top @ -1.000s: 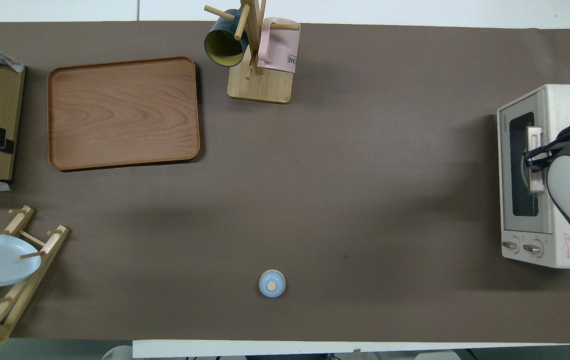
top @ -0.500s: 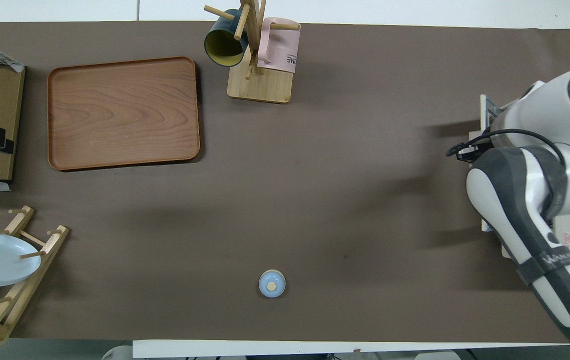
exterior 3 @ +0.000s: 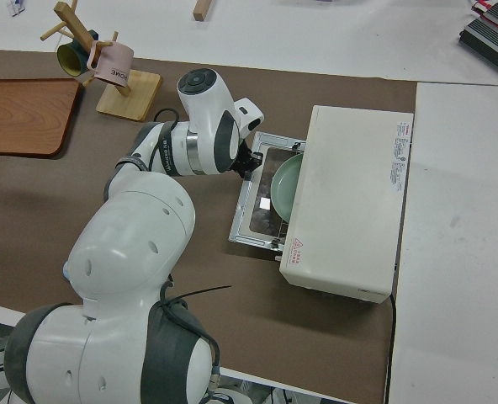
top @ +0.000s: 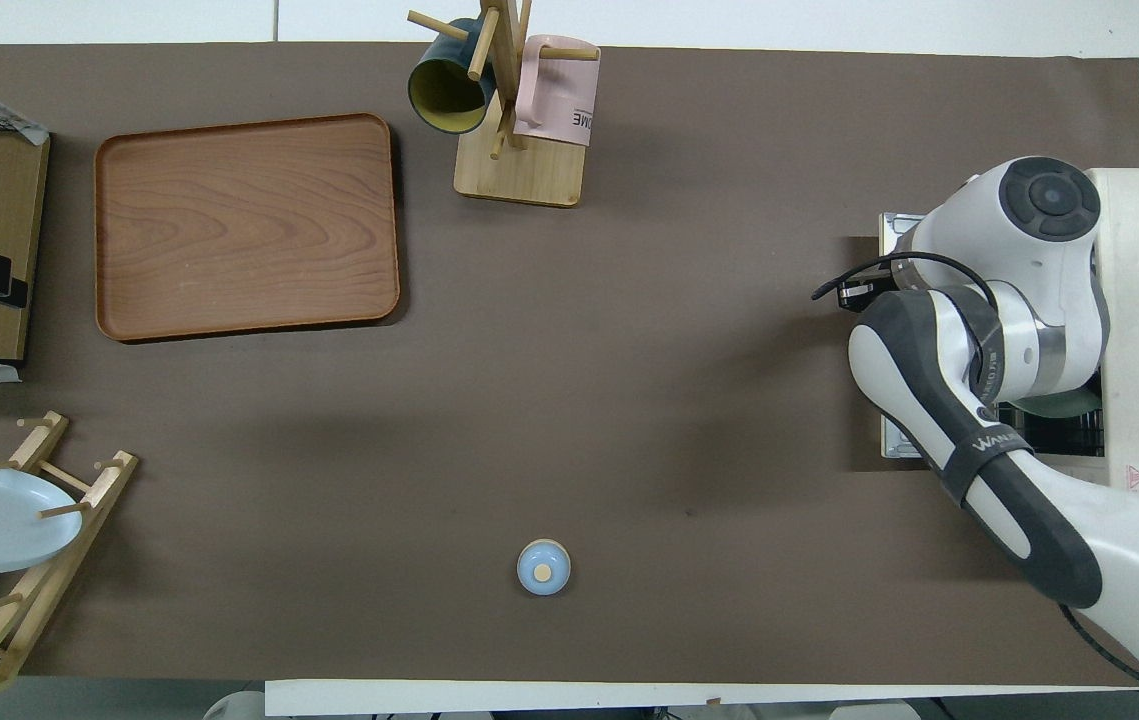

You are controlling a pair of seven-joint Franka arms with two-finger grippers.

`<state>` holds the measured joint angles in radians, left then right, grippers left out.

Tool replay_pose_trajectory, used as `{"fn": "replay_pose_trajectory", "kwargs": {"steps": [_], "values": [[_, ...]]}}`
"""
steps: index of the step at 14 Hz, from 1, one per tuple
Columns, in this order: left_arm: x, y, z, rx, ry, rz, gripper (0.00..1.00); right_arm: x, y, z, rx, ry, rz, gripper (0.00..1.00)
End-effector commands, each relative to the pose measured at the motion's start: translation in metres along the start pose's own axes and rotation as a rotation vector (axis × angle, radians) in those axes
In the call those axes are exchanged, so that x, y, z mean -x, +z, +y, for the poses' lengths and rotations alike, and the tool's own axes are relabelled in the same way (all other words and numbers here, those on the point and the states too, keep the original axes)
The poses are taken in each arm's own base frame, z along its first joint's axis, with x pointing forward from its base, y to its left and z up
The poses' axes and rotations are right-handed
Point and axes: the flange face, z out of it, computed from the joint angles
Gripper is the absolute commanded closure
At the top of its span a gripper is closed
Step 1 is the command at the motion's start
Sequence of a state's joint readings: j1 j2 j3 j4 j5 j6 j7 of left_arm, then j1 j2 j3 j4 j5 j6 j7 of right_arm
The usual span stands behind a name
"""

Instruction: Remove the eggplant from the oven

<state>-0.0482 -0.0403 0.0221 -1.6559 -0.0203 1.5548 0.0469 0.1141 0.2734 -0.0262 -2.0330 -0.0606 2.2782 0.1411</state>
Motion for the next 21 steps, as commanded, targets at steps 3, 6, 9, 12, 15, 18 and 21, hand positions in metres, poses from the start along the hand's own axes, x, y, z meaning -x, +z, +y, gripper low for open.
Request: {"fn": "replay_pose_trajectory", "kwargs": {"steps": [3,6,9,12,15,18,21], "values": [[0.002,0.000,-0.001,0.006,0.005,-0.013,0.00,-0.027,-0.065,-0.028,-0.044,0.061,0.007,0.78],[0.003,-0.001,-0.001,0.004,0.005,-0.011,0.00,-0.006,-0.101,0.037,-0.029,0.129,-0.071,0.52],[0.002,0.000,-0.001,0.006,0.005,-0.013,0.00,0.018,-0.082,0.070,-0.031,0.138,-0.130,0.48],[0.002,0.000,-0.001,0.006,0.005,-0.013,0.00,0.022,-0.070,0.093,-0.021,0.146,-0.103,0.49],[0.002,0.000,-0.001,0.006,0.005,-0.013,0.00,0.023,-0.053,0.094,-0.005,0.113,-0.080,0.54],[0.002,0.000,-0.001,0.006,0.005,-0.013,0.00,0.023,-0.053,0.092,0.103,-0.022,-0.088,1.00],[0.002,0.000,-0.001,0.006,0.005,-0.013,0.00,0.011,-0.070,0.055,0.124,-0.078,-0.078,1.00]]}}
